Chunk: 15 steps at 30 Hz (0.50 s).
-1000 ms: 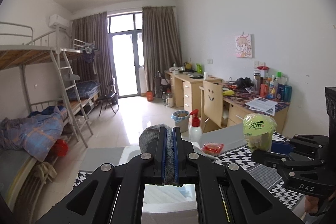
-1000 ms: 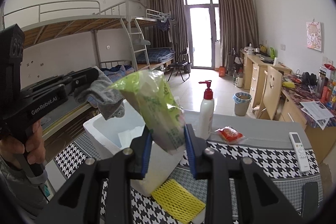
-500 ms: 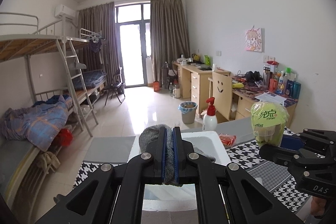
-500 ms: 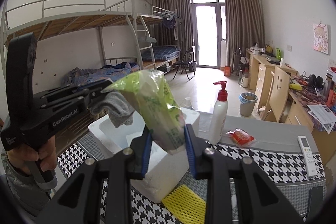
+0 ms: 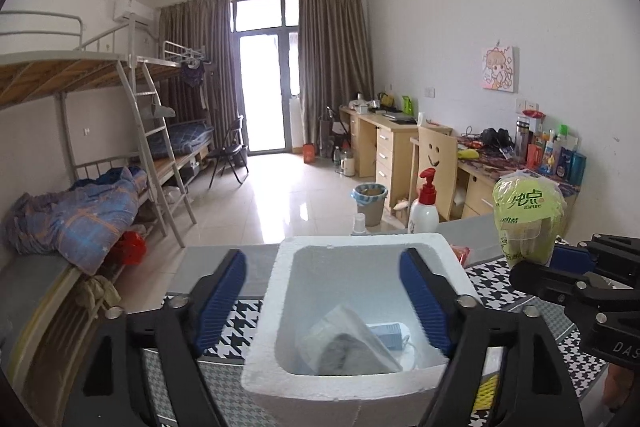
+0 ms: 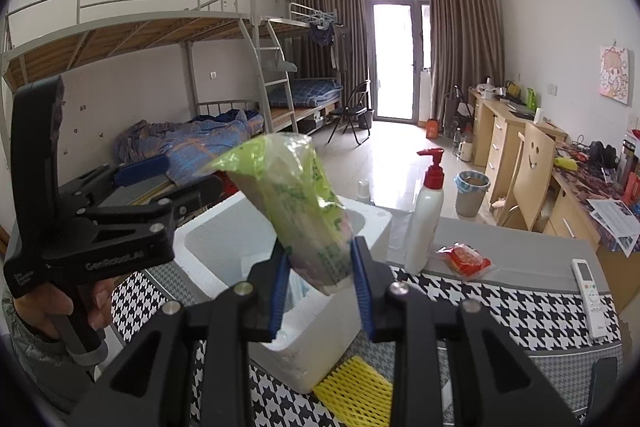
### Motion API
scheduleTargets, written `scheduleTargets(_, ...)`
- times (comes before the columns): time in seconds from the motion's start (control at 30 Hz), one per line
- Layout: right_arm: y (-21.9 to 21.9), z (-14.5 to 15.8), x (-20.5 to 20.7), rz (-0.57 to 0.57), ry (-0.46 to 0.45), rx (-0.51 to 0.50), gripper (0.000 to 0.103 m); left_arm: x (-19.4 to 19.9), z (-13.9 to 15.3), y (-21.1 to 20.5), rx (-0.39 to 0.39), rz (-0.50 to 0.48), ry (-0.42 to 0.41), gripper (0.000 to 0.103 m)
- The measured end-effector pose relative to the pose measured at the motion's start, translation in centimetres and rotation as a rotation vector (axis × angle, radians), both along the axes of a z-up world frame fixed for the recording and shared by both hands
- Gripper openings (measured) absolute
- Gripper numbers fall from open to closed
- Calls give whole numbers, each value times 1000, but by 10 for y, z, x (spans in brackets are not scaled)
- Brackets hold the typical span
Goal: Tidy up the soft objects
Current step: 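Open the left tool to drop the sock while the right tool lowers and releases the pack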
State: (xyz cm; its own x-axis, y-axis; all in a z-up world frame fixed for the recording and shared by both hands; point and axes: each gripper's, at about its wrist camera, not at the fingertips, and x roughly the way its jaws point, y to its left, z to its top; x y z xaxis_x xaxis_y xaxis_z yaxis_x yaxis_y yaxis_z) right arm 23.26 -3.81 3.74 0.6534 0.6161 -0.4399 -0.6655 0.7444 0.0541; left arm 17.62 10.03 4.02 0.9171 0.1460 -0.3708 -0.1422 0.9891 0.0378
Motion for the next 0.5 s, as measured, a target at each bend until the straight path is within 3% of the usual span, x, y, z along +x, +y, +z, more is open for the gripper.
scheduleTargets(0.13,8,1,-1,5,-1,-8,34,-7,3,5,5,26,-31,98)
scheduleTargets(0.5,29,3,0,34,4,-26,34,-21,0,23,-7,39,-44,102)
